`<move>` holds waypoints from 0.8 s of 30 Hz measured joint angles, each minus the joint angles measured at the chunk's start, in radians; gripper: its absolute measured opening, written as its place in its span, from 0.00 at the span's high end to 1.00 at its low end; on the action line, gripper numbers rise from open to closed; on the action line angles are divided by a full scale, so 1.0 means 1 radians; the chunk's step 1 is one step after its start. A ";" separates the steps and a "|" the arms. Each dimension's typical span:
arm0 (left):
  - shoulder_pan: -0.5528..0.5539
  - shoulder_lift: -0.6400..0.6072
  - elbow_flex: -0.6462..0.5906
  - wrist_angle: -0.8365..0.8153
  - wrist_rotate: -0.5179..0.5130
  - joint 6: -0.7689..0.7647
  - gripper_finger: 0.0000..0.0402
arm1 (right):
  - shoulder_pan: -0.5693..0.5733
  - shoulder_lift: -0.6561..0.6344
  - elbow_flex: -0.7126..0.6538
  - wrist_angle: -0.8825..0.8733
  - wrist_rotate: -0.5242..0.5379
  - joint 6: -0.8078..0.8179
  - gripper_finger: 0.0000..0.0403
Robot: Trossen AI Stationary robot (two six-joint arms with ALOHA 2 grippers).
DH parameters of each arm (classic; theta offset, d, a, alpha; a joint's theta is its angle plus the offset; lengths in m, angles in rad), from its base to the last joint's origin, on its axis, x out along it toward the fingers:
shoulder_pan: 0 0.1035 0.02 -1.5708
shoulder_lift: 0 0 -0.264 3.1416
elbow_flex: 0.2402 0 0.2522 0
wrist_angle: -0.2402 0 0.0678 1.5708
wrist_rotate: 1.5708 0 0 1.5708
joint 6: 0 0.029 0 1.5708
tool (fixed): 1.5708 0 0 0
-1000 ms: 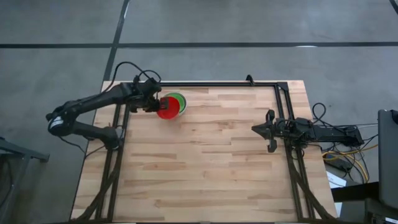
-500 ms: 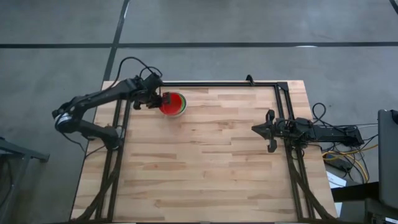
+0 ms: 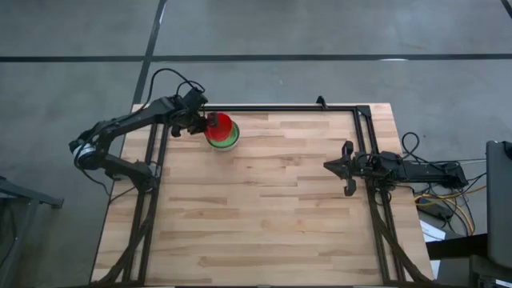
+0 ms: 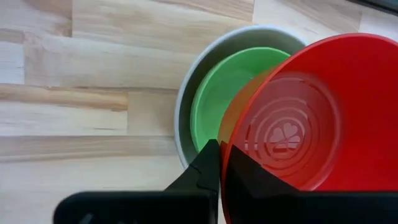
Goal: Nest bowls inside each other
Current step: Stack the orange bowl on the green bowl
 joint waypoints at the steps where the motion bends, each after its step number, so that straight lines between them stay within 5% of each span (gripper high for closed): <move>1: 0.004 0.003 0.000 0.004 0.004 0.004 0.97 | 0.000 0.000 0.000 0.000 0.000 0.000 0.92; 24: 0.018 0.113 0.001 0.047 0.065 0.029 0.97 | 0.000 0.000 0.000 0.000 0.000 -0.001 0.92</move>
